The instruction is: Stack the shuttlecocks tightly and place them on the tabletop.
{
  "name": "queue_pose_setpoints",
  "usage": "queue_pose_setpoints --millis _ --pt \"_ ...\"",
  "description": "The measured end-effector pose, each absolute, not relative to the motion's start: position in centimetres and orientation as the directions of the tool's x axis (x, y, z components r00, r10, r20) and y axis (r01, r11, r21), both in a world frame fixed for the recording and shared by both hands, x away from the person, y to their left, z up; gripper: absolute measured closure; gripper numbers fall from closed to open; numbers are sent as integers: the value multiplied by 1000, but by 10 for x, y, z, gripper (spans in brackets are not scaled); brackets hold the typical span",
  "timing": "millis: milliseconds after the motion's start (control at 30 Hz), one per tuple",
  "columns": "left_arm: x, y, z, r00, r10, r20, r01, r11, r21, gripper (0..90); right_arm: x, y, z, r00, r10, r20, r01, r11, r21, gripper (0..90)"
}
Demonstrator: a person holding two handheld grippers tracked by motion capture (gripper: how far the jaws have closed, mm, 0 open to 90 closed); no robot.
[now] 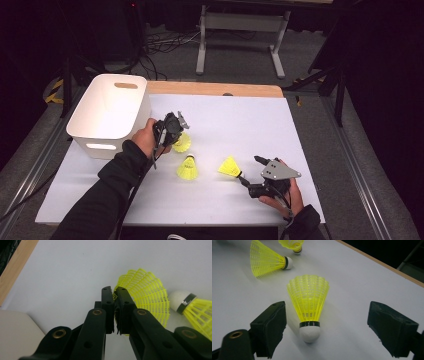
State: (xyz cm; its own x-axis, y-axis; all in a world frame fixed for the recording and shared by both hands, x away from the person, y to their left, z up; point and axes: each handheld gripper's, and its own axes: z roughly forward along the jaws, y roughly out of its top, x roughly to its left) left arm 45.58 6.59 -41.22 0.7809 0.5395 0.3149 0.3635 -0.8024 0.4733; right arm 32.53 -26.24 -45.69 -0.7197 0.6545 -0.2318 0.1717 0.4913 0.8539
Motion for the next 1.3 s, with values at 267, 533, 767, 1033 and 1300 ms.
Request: queue_pose_setpoints --millis 267,533,767,1033,1300 --pt "471 55 -418 788 536 304 344 -792 504 832 326 -262 -457 -724 650 -233 172 497 851 164" --pt "476 40 -425 802 513 306 321 -802 504 846 326 -262 -458 -729 644 -231 175 502 847 164" --pt "479 42 -423 774 500 388 310 -834 456 884 325 -262 -458 -733 639 -232 173 505 846 164" --pt "480 58 -418 756 497 427 315 -847 429 884 326 -261 -459 -735 637 -232 177 510 842 164" --pt "481 52 -429 762 472 445 309 -867 391 876 326 -259 -460 -740 630 -234 179 520 835 161"
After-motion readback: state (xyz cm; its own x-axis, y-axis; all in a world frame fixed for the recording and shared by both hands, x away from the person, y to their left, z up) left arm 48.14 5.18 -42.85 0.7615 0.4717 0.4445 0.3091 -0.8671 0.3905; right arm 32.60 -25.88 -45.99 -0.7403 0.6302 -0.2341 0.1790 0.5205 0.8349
